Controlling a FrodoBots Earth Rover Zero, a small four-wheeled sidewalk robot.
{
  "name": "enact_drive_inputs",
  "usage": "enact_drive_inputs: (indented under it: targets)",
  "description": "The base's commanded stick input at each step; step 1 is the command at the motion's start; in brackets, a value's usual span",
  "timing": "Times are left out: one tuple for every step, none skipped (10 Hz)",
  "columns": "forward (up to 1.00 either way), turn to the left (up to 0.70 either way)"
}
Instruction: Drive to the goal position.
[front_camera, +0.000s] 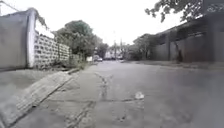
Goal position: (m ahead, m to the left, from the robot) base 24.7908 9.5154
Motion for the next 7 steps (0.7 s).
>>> enact_drive_inputs:
  targets:
    - [1.0,0.0]
    - [1.0,0.0]
    - [1.0,0.0]
    - [1.0,0.0]
    - [1.0,0.0]
    - [1.0,0.0]
    - [1.0,0.0]
